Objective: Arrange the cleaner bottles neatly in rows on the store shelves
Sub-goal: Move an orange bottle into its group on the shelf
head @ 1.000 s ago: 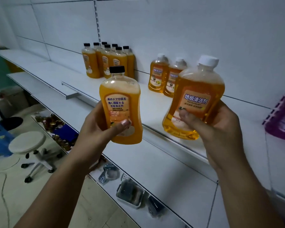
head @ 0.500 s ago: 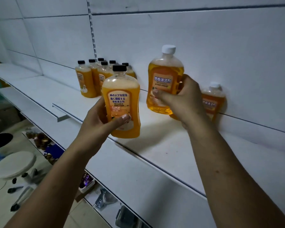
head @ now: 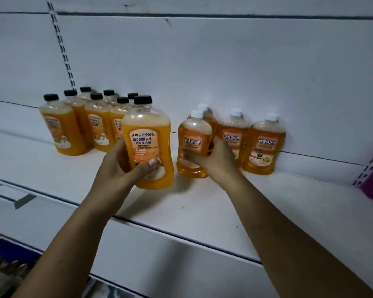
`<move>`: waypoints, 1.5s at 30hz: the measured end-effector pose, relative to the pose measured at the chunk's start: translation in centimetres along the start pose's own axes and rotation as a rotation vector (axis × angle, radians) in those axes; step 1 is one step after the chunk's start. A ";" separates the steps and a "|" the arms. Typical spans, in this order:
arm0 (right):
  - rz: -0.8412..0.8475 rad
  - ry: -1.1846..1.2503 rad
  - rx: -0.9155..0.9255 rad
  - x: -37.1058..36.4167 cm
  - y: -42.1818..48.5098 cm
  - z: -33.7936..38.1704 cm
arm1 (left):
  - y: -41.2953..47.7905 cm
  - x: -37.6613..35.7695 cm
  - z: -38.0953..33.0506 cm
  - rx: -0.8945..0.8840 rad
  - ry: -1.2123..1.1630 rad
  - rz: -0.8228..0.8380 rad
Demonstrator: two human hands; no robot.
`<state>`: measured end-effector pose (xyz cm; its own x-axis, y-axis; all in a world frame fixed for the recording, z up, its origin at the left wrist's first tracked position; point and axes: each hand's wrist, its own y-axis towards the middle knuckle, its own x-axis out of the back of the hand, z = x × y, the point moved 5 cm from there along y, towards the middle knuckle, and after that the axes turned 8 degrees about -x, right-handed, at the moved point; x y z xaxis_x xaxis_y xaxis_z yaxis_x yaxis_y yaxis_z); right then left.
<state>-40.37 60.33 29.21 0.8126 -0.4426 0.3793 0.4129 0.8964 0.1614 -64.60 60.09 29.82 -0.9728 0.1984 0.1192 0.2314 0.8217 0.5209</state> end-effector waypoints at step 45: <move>0.621 -0.912 0.487 -15.8 -8.9 7.7 | 4.0 15.0 4.1 0.031 0.240 -0.271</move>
<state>-60.03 59.49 28.78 0.1465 0.0722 0.9866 -0.3037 0.9524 -0.0246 -78.24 68.52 30.25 -0.9716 -0.1569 0.1772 -0.0387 0.8439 0.5351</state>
